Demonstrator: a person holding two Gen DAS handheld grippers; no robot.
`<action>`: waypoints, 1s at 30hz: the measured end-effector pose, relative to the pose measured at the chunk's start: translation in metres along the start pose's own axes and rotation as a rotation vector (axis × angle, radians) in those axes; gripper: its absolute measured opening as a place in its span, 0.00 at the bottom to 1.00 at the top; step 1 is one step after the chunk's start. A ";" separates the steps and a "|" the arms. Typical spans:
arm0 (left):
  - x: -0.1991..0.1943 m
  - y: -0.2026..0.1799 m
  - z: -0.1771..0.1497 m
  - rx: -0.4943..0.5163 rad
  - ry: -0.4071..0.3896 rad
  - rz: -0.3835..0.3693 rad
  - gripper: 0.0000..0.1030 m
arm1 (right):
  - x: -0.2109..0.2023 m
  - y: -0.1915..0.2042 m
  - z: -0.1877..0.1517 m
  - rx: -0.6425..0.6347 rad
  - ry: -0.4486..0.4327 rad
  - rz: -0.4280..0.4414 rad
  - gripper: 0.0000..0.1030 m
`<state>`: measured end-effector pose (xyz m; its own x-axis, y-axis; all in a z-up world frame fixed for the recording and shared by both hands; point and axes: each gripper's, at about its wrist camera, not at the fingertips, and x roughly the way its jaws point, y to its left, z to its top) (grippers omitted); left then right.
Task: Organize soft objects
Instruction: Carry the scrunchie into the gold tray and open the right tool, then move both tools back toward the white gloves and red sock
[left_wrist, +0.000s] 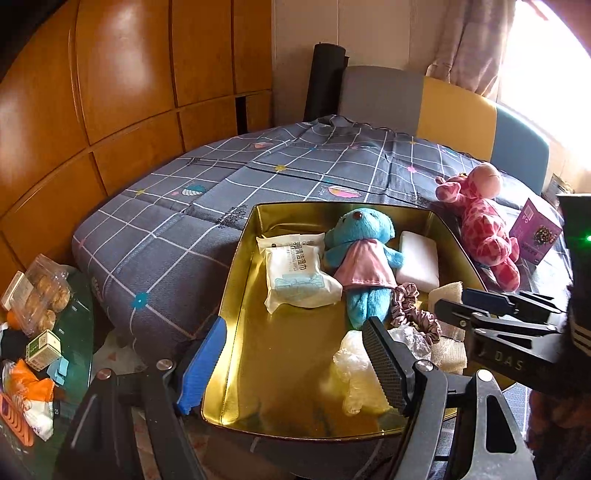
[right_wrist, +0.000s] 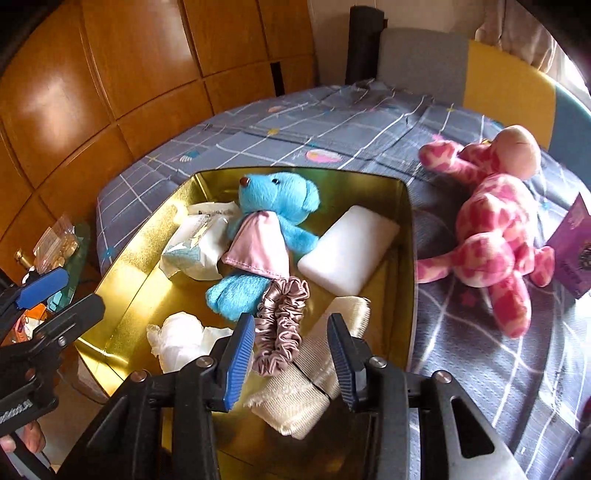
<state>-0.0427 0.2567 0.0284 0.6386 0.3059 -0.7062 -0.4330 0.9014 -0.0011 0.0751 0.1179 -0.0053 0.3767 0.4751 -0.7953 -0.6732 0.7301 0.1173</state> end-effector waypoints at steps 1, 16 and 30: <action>0.000 -0.001 0.000 0.001 -0.001 -0.001 0.74 | -0.004 -0.001 -0.001 0.003 -0.010 -0.007 0.40; -0.007 -0.015 0.000 0.037 -0.008 -0.020 0.74 | -0.058 -0.012 -0.020 -0.043 -0.123 -0.105 0.40; -0.012 -0.048 0.007 0.120 -0.015 -0.061 0.74 | -0.105 -0.085 -0.053 0.009 -0.135 -0.274 0.40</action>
<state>-0.0247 0.2121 0.0420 0.6715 0.2528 -0.6965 -0.3145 0.9484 0.0411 0.0589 -0.0206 0.0368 0.6250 0.3206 -0.7117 -0.5298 0.8439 -0.0851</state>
